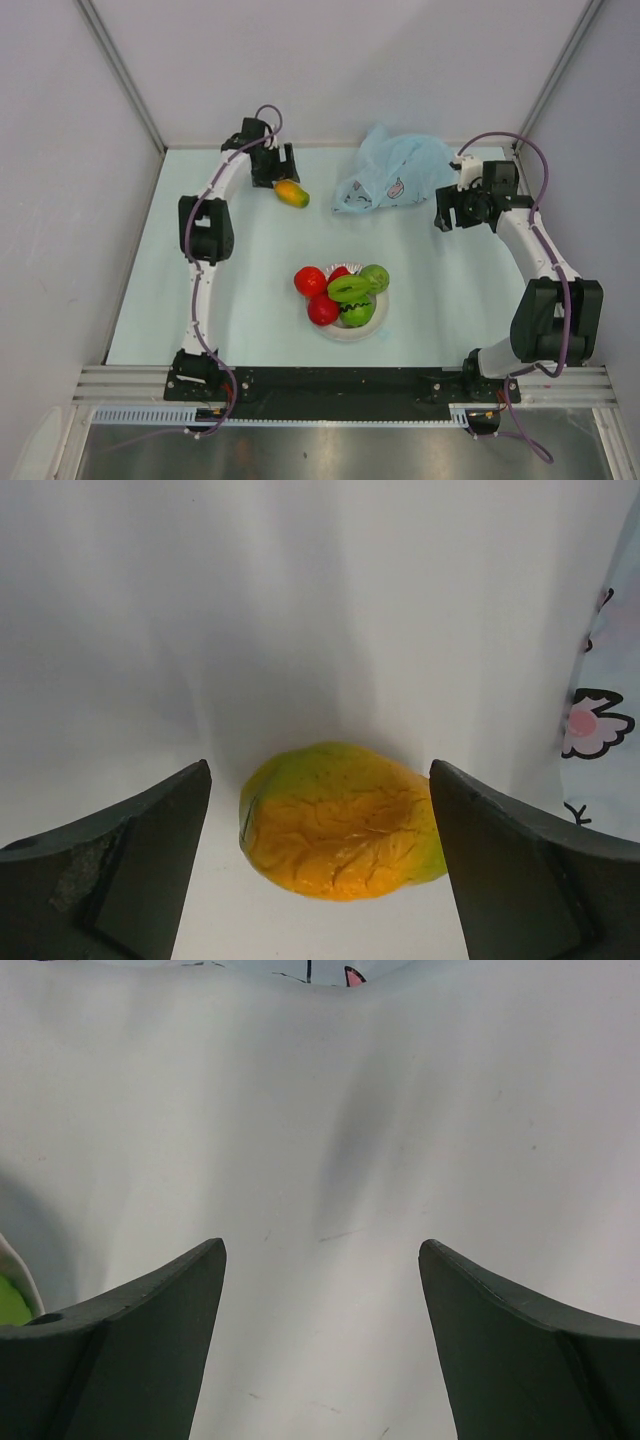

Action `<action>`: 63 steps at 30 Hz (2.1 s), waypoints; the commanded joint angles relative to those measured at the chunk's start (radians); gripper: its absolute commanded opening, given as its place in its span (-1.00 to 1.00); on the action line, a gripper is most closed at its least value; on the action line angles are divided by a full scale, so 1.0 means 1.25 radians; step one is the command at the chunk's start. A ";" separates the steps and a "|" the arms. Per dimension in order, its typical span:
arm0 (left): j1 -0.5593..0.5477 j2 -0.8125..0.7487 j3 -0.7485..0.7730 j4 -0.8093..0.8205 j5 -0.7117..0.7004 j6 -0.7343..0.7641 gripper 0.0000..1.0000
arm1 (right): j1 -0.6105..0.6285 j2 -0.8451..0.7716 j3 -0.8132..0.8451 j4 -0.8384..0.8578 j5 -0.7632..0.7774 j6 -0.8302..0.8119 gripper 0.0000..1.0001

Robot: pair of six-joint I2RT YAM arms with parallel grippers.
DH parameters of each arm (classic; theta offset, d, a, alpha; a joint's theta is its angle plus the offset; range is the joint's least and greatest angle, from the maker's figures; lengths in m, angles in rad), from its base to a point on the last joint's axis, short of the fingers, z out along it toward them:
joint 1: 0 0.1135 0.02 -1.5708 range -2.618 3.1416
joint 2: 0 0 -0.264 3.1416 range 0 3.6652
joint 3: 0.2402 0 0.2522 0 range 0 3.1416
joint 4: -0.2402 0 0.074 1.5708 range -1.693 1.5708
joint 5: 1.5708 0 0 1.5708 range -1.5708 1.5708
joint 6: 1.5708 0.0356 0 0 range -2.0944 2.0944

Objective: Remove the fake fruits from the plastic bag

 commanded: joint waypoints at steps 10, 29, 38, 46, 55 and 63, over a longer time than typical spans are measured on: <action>-0.003 -0.126 -0.212 0.013 0.141 -0.106 0.77 | 0.009 0.033 0.045 0.032 0.012 0.003 0.68; -0.176 -0.213 -0.073 -0.513 0.433 0.745 -0.47 | 0.010 0.022 0.052 0.026 0.014 -0.013 0.69; -0.254 -0.285 -0.253 -0.475 0.440 0.786 -0.38 | 0.006 0.021 0.050 0.009 0.014 -0.011 0.69; -0.261 -0.323 -0.342 -0.389 0.428 0.710 -0.37 | 0.013 0.034 0.050 0.006 0.009 -0.008 0.69; -0.260 -0.329 -0.383 -0.344 0.423 0.622 -0.32 | 0.020 0.033 0.050 0.006 0.017 -0.015 0.69; -0.242 -0.446 -0.540 -0.172 0.373 0.380 -0.22 | 0.020 0.024 0.050 0.006 0.015 -0.018 0.69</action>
